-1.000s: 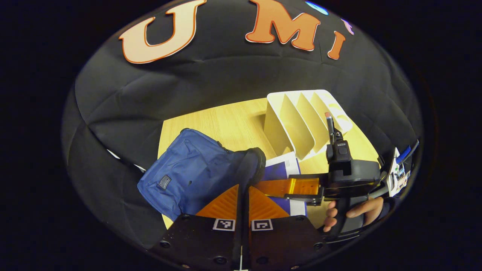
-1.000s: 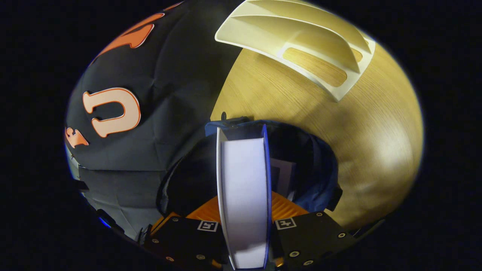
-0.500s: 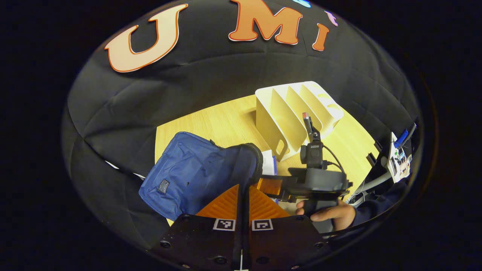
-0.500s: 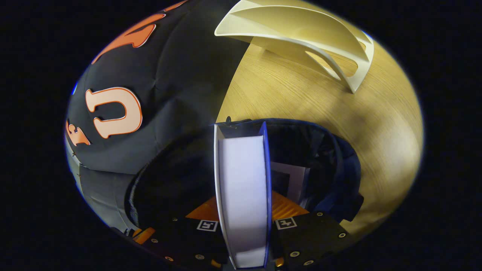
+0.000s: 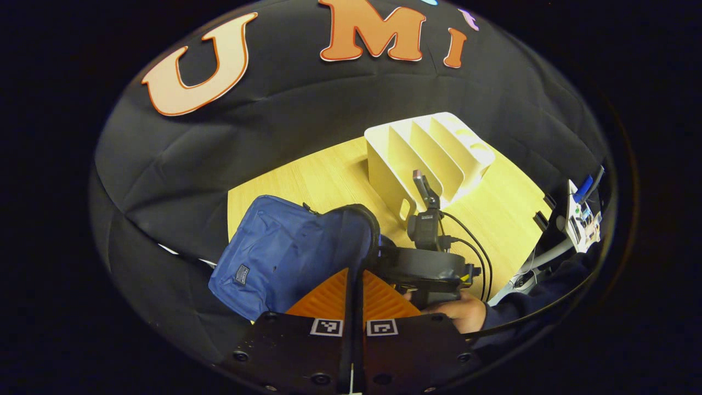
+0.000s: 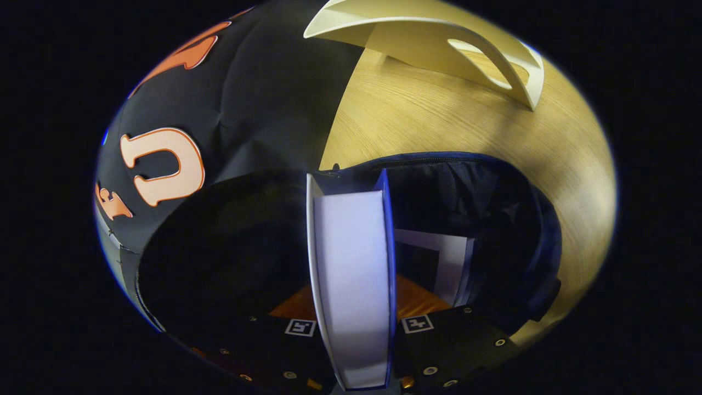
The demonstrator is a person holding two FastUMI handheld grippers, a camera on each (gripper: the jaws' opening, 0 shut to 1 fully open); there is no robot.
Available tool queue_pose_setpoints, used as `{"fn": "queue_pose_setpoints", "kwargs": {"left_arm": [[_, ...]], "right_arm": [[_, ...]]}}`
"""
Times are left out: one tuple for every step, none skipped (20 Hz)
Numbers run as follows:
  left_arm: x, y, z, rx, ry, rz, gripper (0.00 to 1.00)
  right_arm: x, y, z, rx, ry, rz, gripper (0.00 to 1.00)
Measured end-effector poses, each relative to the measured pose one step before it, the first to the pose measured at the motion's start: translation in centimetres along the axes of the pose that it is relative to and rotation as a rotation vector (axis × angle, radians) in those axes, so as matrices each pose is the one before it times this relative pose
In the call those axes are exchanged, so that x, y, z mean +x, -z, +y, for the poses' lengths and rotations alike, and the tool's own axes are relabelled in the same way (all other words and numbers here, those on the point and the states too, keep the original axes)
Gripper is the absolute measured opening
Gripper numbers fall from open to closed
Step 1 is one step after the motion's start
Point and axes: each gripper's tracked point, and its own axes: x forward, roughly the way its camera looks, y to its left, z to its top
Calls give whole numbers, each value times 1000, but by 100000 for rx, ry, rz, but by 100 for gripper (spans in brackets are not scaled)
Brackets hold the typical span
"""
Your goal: Open the schoolbag, grab two books from the bookshelf and put them into the schoolbag.
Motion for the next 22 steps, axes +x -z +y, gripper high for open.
{"fn": "queue_pose_setpoints", "kwargs": {"left_arm": [[-101,76,-34,63,202,144,2],[-1,132,-72,-159,179,68,2],[41,-113,-18,-51,-84,419,2],[112,59,54,1280,-940,-25,2],[38,-96,-6,596,-881,73,2],[-55,71,-168,674,-314,215,2],[33,-35,102,-148,-575,-373,2],[-17,-143,-19,-1629,226,-341,2],[-131,-214,312,-2839,40,-805,2],[-22,-224,460,-2452,-220,-872,2],[-269,-222,587,-2653,-923,-861,2],[-162,-150,680,-1604,-1193,-915,2],[54,-172,567,-2340,-300,-924,2],[-104,-184,287,-1943,89,-694,2],[2,-255,258,-1725,63,-901,2],[728,-679,40,-1235,165,-420,2],[23,25,59,-730,-248,-441,2],[69,177,-19,-304,186,62,2],[173,69,-111,-642,249,-339,2],[60,128,-135,-240,190,256,2],[58,135,-42,-505,-175,-293,2],[208,43,-71,-703,240,139,2]], "right_arm": [[326,25,12,686,-592,-264,42],[439,13,-22,657,-401,125,42],[443,-70,20,355,-492,-279,42],[243,195,74,200,-431,-171,42],[345,-176,-103,-1641,-657,-766,42],[411,-47,-32,627,-584,420,52],[297,35,40,1168,-210,572,42],[-66,103,-14,809,366,848,42],[-35,287,-106,679,1236,1931,43],[-248,370,-261,221,3444,2173,44],[-305,77,-495,-929,5466,849,47],[-435,234,-613,-2419,5247,1092,57],[-468,179,-267,-3147,3562,1047,63],[-654,639,-199,-4375,3401,3006,71],[-478,673,-101,-5260,2616,2630,58],[-610,785,-312,-5200,3133,3409,85],[-706,836,-173,-4736,2472,3763,89],[-556,682,-193,-3708,2766,3119,97],[-727,907,-245,-5077,1680,3519,97],[-682,464,-515,-4785,2850,64,97],[-428,621,-691,-4655,1909,2196,97],[-422,663,-131,-2793,99,2006,96]]}}
